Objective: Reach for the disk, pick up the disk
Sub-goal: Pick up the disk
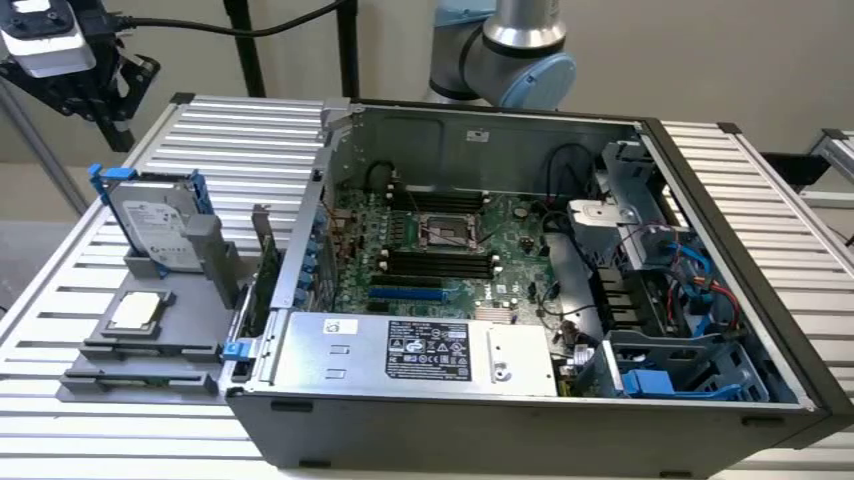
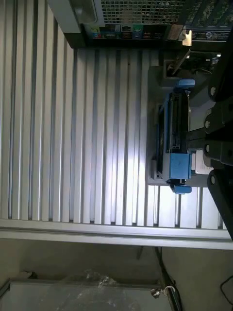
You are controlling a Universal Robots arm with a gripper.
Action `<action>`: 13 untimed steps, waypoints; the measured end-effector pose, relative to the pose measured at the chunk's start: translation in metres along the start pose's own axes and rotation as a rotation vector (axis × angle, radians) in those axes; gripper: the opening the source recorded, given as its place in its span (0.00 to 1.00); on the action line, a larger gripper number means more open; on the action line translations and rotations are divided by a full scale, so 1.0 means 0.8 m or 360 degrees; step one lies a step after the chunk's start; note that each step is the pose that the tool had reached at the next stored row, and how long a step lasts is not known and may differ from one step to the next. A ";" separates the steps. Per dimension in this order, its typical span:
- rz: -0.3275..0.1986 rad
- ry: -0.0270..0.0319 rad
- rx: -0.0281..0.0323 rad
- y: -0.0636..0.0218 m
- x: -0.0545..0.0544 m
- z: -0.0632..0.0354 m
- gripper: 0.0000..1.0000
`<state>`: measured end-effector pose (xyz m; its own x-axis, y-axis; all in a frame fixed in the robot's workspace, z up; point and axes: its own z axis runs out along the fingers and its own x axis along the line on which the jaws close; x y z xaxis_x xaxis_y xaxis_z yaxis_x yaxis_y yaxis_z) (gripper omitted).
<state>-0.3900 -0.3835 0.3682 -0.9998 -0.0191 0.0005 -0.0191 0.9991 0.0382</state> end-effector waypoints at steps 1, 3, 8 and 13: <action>0.0000 -0.00001 0.00000 0.000 0.000 0.000 0.11; 0.0000 0.00001 0.00001 0.000 0.000 0.000 0.11; 0.0000 0.00000 0.00001 0.002 0.010 0.000 0.11; 0.0000 0.00006 0.00018 0.007 0.028 0.001 0.11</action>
<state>-0.4128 -0.3782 0.3678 -0.9998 -0.0191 0.0009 -0.0190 0.9991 0.0371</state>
